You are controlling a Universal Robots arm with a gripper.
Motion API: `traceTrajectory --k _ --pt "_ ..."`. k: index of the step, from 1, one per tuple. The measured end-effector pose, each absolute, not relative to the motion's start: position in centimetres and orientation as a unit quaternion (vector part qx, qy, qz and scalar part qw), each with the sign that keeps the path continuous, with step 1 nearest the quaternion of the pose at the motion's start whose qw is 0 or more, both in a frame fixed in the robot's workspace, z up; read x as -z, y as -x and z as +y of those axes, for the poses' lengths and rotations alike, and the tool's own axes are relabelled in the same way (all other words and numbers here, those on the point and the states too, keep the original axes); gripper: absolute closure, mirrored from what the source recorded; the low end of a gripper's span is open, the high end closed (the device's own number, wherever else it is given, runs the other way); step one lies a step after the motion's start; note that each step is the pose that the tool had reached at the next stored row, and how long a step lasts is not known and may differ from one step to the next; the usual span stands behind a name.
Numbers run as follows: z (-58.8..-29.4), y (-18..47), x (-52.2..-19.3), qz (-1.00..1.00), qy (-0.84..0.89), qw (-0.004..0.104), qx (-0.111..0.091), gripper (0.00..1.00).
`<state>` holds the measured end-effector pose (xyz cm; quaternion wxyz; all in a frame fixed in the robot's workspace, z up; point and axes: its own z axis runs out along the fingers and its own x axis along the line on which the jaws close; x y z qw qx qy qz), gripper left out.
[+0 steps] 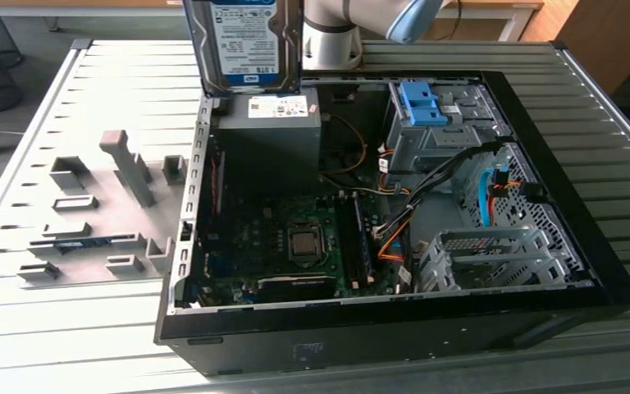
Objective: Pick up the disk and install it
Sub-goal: 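Pick up the disk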
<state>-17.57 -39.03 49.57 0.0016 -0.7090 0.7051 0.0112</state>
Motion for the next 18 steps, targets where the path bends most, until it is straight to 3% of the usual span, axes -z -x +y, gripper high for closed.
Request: traceTrajectory --k 18 --pt "-39.03 17.16 -49.56 0.705 0.709 0.002 -0.011 0.63"
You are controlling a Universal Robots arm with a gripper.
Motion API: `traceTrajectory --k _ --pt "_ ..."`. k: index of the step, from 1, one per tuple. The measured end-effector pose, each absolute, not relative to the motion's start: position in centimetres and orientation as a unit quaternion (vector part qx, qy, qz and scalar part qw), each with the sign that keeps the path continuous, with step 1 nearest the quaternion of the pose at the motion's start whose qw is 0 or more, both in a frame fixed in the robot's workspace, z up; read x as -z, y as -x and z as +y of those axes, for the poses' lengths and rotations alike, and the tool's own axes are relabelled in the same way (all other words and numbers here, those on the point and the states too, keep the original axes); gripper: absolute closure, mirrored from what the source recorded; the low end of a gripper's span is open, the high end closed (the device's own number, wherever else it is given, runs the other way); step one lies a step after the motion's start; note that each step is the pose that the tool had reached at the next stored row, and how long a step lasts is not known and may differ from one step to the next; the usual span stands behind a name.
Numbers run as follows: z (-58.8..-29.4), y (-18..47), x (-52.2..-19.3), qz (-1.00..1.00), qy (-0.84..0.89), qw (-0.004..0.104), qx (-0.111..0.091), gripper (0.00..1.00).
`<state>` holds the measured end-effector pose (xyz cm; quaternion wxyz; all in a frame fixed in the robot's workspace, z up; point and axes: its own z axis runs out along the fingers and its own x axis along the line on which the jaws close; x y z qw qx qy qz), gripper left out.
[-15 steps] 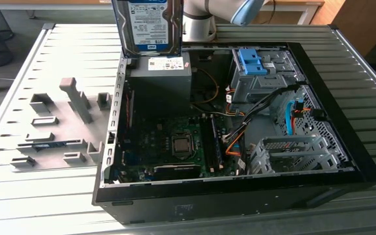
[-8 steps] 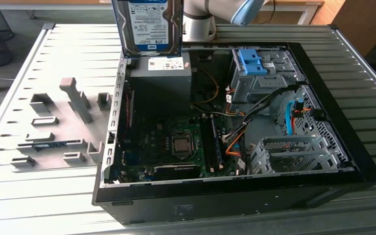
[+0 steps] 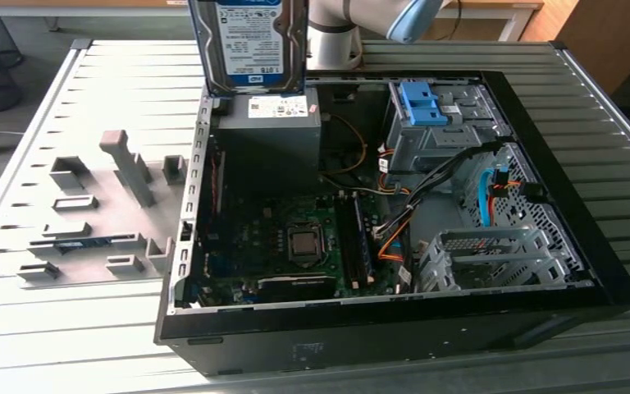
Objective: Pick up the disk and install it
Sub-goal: 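Pick up the disk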
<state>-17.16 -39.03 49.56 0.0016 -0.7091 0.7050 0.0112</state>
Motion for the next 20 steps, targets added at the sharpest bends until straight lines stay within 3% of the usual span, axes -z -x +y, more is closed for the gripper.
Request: traceTrajectory --k 20 --pt "-39.0 13.6 -49.6 0.705 0.709 0.002 -0.011 0.63"
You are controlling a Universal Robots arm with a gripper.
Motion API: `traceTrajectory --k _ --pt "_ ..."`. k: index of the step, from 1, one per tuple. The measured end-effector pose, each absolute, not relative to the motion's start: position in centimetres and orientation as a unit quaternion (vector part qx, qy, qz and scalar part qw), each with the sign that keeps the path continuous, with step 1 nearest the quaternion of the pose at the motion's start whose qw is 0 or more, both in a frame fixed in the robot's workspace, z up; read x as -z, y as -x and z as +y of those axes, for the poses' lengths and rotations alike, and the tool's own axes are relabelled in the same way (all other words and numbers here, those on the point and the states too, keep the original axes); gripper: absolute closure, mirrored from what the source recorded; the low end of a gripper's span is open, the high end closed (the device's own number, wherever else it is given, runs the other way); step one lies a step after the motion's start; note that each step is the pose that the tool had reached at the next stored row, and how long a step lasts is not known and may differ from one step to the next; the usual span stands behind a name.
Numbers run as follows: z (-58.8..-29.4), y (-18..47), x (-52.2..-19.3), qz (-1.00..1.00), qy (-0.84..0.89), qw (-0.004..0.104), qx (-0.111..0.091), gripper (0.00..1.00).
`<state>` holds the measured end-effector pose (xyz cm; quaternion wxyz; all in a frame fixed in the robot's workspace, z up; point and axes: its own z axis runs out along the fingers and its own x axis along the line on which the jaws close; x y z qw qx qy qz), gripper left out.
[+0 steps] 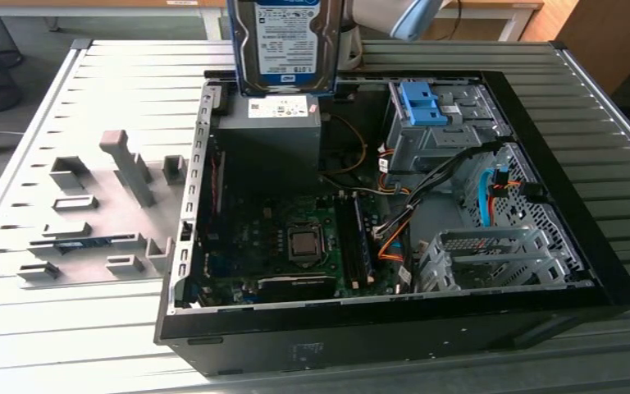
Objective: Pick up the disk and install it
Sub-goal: 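Pick up the disk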
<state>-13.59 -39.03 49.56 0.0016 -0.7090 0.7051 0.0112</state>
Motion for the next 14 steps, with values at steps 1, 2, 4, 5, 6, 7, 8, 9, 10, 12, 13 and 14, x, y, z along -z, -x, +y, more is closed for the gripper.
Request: traceTrajectory --k 1,2,4,5,6,7,8,9,10,12,13,14 --pt "-39.03 13.39 -49.56 0.705 0.709 0.002 -0.011 0.63" --pt "-39.04 13.18 -49.55 0.705 0.709 0.002 -0.011 0.63" --pt "-39.03 12.87 -49.55 0.705 0.709 0.002 -0.011 0.63" --pt "-39.03 12.75 -49.56 0.705 0.709 0.002 -0.011 0.63" --pt "-39.03 12.66 -49.56 0.705 0.709 0.002 -0.011 0.63" --pt "-39.04 12.61 -49.55 0.705 0.709 0.002 -0.011 0.63" --pt "-39.04 12.6 -49.55 0.705 0.709 0.002 -0.011 0.63" --pt "-39.04 12.6 -49.55 0.705 0.709 0.002 -0.011 0.63" --pt "-39.03 12.59 -49.55 0.705 0.709 0.002 -0.011 0.63" --pt "-39.03 12.59 -49.55 0.705 0.709 0.002 -0.011 0.63" --pt "-39.03 12.59 -49.55 0.705 0.709 0.002 -0.011 0.63" --pt "-39.03 12.58 -49.55 0.705 0.709 0.002 -0.011 0.63"
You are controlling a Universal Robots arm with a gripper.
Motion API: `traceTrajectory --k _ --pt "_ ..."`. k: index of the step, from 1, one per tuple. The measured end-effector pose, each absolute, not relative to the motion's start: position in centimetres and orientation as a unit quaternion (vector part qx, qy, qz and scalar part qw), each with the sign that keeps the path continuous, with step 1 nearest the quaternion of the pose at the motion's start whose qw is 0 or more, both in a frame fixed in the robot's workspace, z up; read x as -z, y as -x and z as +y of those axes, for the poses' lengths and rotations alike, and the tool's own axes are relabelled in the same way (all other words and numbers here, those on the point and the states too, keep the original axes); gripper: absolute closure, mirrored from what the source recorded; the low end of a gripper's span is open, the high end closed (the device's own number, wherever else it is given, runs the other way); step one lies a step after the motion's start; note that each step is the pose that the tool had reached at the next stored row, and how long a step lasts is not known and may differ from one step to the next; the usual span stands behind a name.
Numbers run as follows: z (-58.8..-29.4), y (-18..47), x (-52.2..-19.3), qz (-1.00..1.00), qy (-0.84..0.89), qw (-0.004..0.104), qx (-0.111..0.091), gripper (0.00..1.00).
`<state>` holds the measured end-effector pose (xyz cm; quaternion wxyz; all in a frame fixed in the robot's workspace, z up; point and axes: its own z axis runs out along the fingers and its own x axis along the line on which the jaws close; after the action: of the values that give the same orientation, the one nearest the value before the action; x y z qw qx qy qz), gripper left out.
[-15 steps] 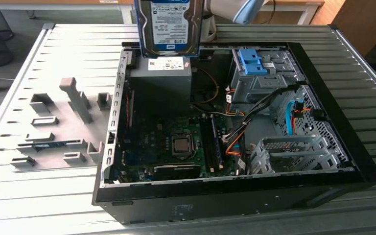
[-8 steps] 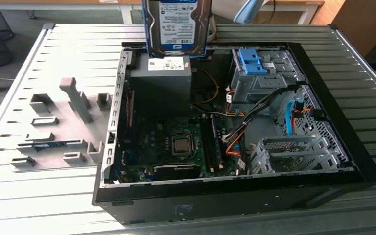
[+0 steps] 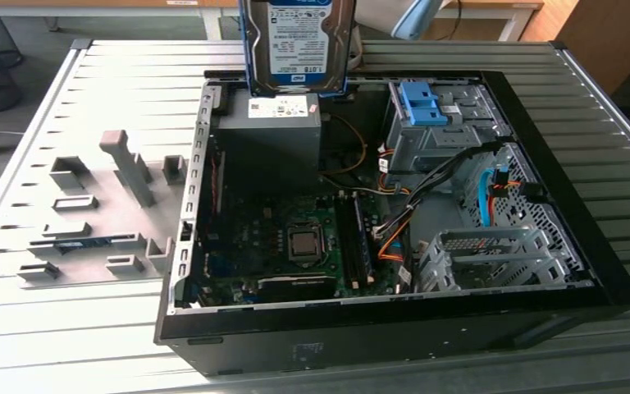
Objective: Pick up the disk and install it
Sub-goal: 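Pick up the disk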
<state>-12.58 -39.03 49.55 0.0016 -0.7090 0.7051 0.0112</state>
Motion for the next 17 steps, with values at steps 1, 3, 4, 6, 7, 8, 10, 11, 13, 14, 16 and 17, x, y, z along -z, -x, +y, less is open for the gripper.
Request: traceTrajectory --k 1,3,4,6,7,8,10,11,13,14,16,17 --pt "-39.03 12.58 -49.55 0.705 0.709 0.002 -0.011 0.63" --pt "-39.03 12.58 -49.55 0.705 0.709 0.002 -0.011 0.63" --pt "-39.03 12.58 -49.55 0.705 0.709 0.002 -0.011 0.63" --pt "-39.03 12.58 -49.55 0.705 0.709 0.002 -0.011 0.63" --pt "-39.03 12.58 -49.55 0.705 0.709 0.002 -0.011 0.63" --pt "-39.03 12.56 -49.55 0.705 0.709 0.002 -0.011 0.63" --pt "-39.03 12.39 -49.55 0.705 0.709 0.002 -0.011 0.63" --pt "-39.03 12.25 -49.55 0.705 0.709 0.002 -0.011 0.63" --pt "-39.03 11.83 -49.54 0.705 0.709 0.002 -0.011 0.63" --pt "-39.03 11.66 -49.54 0.705 0.709 0.002 -0.011 0.63" --pt "-39.2 11.61 -49.51 0.705 0.709 0.002 -0.011 0.63" --pt "-39.41 11.6 -49.49 0.705 0.709 0.002 -0.011 0.63"
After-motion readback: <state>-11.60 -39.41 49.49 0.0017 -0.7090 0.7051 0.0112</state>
